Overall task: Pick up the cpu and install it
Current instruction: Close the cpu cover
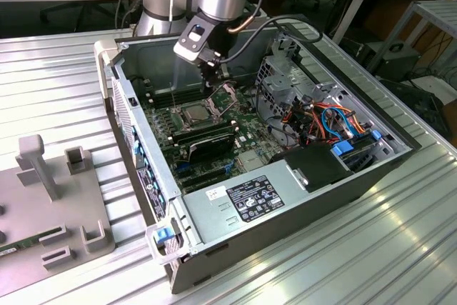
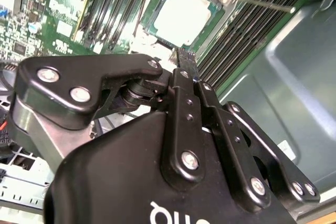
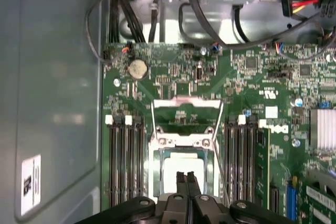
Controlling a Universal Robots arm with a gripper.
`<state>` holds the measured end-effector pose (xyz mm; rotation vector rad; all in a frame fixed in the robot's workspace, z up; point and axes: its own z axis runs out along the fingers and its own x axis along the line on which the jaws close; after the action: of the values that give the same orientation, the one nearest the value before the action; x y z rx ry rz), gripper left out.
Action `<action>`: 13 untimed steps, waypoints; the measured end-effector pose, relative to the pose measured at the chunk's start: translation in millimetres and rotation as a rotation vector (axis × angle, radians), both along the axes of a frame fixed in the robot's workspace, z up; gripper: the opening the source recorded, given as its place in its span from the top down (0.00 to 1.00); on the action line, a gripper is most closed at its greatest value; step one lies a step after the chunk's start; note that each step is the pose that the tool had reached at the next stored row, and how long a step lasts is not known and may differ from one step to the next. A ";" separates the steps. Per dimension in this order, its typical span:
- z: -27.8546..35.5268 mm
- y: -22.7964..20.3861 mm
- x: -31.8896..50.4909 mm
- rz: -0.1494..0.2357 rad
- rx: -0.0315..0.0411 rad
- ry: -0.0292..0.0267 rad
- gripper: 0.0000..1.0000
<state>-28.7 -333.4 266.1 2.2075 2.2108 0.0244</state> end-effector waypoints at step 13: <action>-0.1 0.0 45.3 0.000 0.0002 -0.0001 0.89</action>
<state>16.6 -333.3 266.0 2.2074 2.2110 0.0247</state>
